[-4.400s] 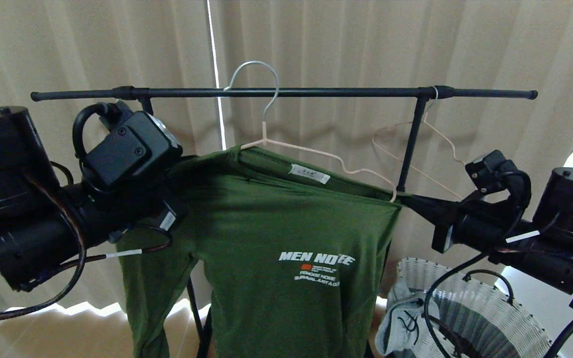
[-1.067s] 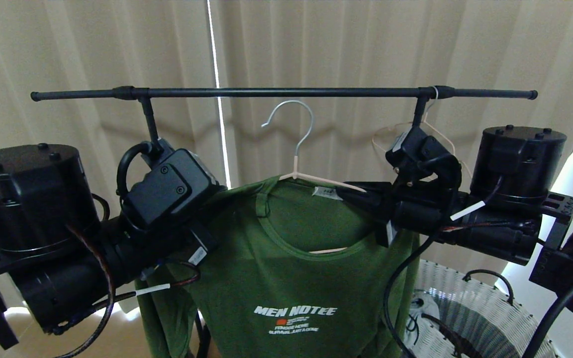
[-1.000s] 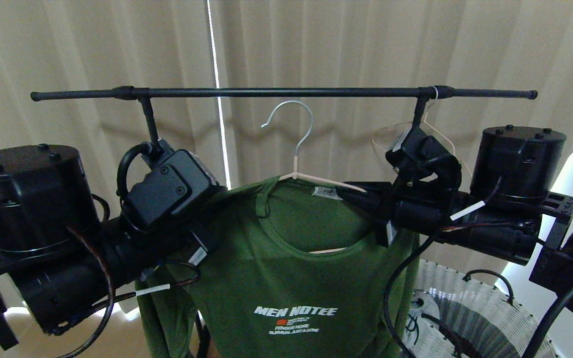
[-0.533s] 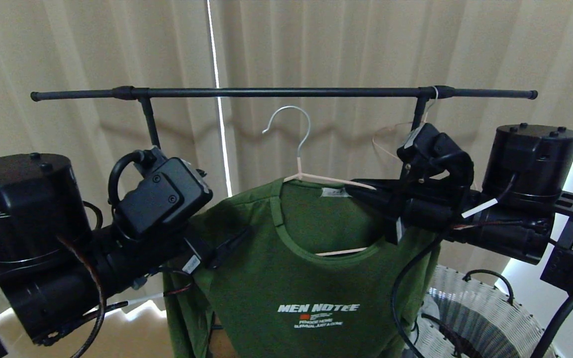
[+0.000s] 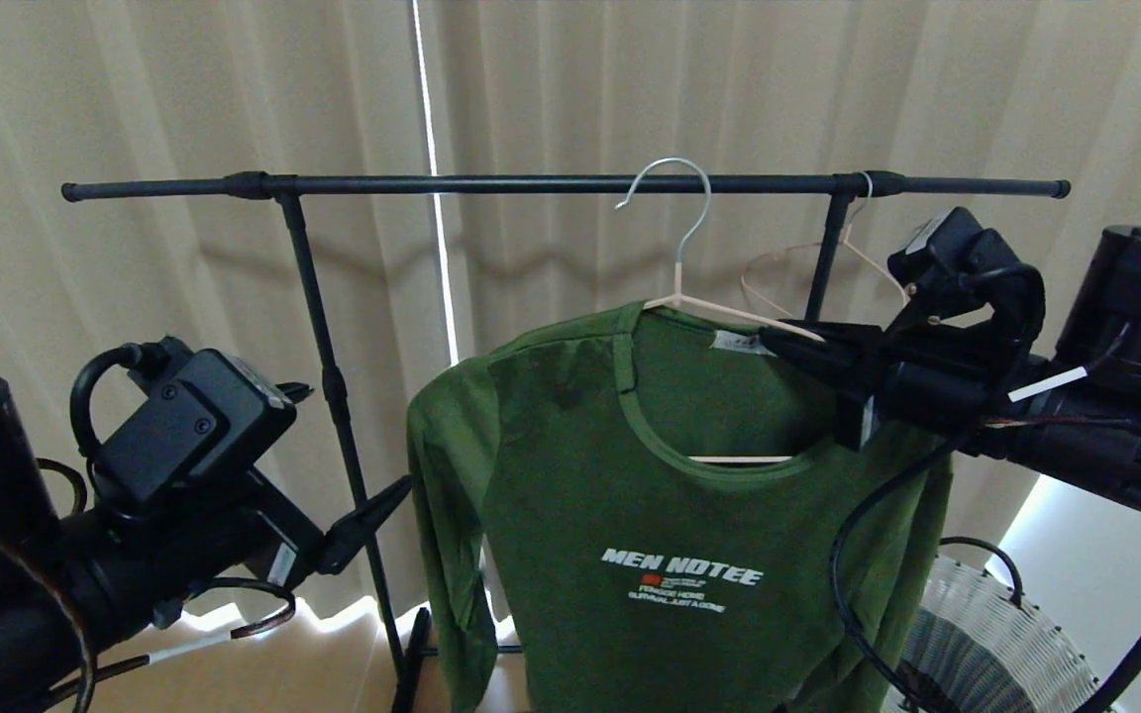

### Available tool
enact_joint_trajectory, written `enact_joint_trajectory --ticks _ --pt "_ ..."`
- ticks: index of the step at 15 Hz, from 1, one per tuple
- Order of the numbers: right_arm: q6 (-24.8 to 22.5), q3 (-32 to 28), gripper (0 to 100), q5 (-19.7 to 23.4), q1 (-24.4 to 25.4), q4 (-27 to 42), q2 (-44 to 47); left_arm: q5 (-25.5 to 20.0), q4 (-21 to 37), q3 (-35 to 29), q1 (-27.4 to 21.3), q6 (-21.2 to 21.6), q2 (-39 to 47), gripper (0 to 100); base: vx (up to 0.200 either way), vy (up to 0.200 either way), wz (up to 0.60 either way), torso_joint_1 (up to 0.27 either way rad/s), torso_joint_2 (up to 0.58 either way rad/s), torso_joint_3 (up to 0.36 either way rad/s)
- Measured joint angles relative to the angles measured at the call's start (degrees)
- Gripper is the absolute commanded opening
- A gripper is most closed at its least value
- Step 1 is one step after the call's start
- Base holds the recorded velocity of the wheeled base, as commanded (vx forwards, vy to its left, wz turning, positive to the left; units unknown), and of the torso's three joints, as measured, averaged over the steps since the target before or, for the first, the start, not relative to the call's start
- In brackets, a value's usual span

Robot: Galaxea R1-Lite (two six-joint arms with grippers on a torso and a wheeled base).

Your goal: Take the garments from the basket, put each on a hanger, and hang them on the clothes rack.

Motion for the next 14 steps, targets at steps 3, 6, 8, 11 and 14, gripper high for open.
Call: enact_joint_trajectory --ticks 3,6,8,11,14 --pt "0.06 0.13 0 0.41 -0.16 -0.01 -2.01 -2.84 0.02 0.77 2.24 -3.64 1.82 100 0.000 0.000 0.00 0.000 0.00 0.000" --pt "0.09 1.12 0 0.63 0.26 0.02 -4.08 -5.13 -0.06 0.00 2.40 -3.95 4.00 100 0.000 0.000 0.00 0.000 0.00 0.000" --pt "0.09 1.49 0 0.63 1.28 -0.01 -5.24 -5.27 -0.06 -0.79 2.32 -3.95 5.23 0 0.000 0.000 0.00 0.000 0.00 0.000" --pt "0.04 1.58 0 0.52 2.29 -0.01 -6.23 -5.22 -0.11 -1.68 2.21 -3.95 6.33 0 0.000 0.000 0.00 0.000 0.00 0.000" --pt "0.02 1.69 0 0.11 2.44 -0.01 -6.56 -4.99 -0.20 -1.35 2.77 -4.14 6.63 0 0.000 0.000 0.00 0.000 0.00 0.000"
